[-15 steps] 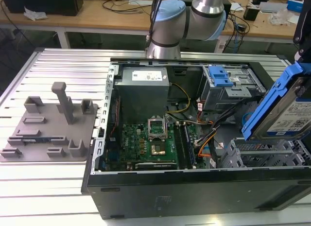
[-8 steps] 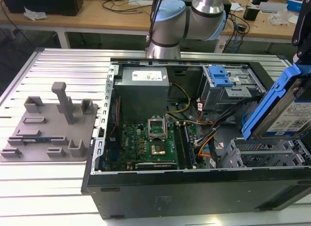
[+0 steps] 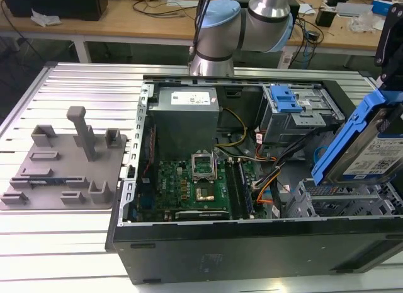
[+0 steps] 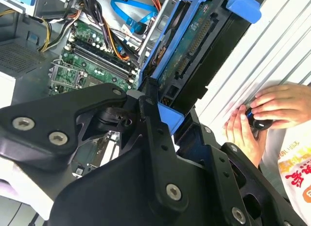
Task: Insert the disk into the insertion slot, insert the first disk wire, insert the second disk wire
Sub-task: 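Insert the disk into the insertion slot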
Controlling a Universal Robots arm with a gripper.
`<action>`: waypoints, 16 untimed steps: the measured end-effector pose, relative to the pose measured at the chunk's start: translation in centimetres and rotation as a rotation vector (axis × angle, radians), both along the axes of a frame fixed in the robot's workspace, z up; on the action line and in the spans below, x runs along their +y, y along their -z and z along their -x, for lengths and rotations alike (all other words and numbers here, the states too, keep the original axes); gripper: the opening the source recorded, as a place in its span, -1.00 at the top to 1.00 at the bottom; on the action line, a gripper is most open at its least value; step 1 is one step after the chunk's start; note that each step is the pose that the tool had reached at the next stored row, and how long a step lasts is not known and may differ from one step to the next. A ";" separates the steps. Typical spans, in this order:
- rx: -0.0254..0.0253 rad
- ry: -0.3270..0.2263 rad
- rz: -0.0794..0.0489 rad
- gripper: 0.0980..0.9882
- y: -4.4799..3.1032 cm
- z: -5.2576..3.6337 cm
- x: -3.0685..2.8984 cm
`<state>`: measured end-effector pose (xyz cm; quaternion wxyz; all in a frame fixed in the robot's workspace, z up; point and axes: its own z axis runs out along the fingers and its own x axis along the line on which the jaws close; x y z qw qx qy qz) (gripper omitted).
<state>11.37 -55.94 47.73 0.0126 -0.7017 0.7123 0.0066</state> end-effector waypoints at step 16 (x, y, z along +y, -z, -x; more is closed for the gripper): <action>0.0000 -0.004 0.014 0.40 1.50 -0.01 0.59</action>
